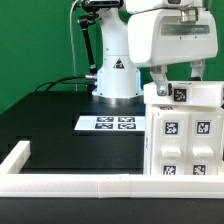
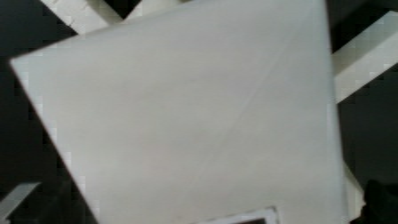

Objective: Assemble cabinet

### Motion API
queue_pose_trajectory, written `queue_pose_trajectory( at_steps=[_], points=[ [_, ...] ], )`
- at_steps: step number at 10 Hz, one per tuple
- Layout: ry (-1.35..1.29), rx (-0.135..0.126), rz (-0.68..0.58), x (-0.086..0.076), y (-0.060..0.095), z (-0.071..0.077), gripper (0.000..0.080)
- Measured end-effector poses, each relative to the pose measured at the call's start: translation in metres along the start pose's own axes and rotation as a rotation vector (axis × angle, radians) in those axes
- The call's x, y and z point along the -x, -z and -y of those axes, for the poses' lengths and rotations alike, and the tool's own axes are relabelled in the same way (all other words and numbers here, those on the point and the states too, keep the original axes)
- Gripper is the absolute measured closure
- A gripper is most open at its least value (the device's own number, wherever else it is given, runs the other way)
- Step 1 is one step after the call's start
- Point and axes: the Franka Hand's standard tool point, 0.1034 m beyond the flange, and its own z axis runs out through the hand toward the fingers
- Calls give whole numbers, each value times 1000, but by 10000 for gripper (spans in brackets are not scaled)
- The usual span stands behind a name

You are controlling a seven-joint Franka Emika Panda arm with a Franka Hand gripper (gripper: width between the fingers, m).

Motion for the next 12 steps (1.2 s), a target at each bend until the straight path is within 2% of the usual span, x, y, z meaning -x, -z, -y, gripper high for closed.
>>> queue_pose_trajectory(
  at_steps=[1,2,3,4,6,9,12],
  points=[
    [-1,1,-1,0,0,0,2],
    [-2,1,0,1,0,-1,96],
    [-15,1,-1,1,0,-1,96],
    [-35,2,-1,1,0,-1,242],
    [-40,2,-1,1,0,-1,242],
    [-406,14,-18,-2,-1,2,242],
    [-704,11,-27,-2,-2,3,241]
  ],
)
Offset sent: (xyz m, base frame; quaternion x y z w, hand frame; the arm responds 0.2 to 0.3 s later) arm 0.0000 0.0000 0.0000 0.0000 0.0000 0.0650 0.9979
